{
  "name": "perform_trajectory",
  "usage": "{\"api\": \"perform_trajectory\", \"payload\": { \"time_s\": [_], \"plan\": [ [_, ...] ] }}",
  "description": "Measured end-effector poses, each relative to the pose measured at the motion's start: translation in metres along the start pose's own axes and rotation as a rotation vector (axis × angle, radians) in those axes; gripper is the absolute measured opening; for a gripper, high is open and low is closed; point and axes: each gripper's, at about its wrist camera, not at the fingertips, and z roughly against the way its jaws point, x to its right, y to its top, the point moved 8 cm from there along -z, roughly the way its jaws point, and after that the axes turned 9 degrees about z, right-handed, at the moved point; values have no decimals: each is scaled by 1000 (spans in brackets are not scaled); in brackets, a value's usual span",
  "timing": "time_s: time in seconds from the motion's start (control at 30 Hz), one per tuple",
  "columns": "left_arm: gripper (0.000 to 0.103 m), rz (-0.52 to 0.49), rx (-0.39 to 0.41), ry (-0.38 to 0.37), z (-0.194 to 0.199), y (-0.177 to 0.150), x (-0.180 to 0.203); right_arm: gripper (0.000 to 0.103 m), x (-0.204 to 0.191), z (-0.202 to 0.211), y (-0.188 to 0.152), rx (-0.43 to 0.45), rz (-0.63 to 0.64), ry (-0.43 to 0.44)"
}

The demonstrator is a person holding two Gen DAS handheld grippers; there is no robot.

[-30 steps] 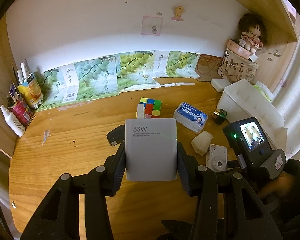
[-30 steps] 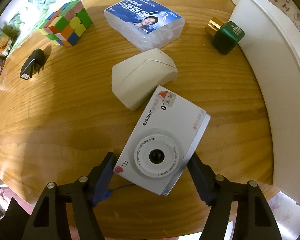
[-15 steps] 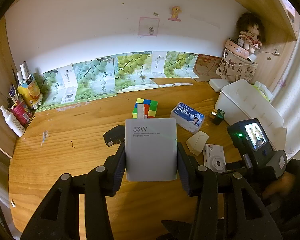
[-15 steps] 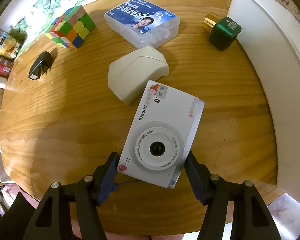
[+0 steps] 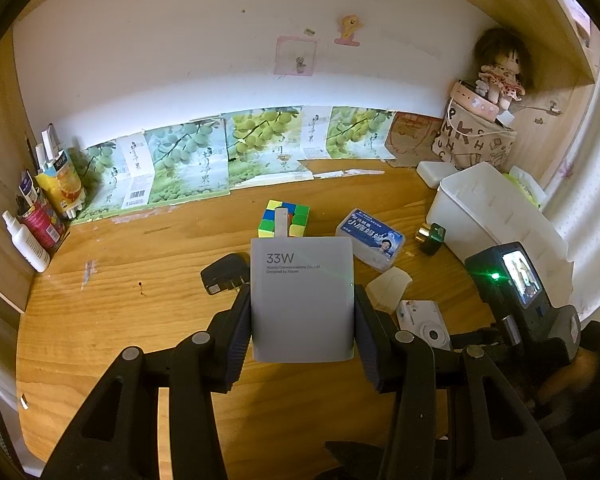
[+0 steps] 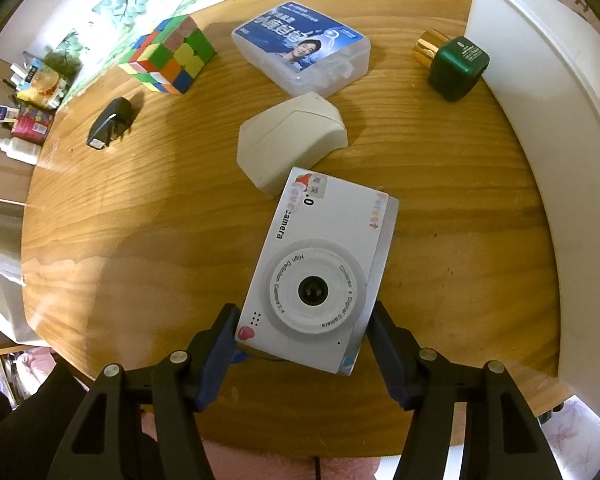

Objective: Organize rigid objects

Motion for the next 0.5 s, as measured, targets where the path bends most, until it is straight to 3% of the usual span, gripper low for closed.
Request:
{"api": "perform_trajectory", "payload": {
  "time_s": [0.5],
  "plan": [
    [50,-10,12,-37,4,-1,16,62,13,48,-7,110,9,43]
  ]
}}
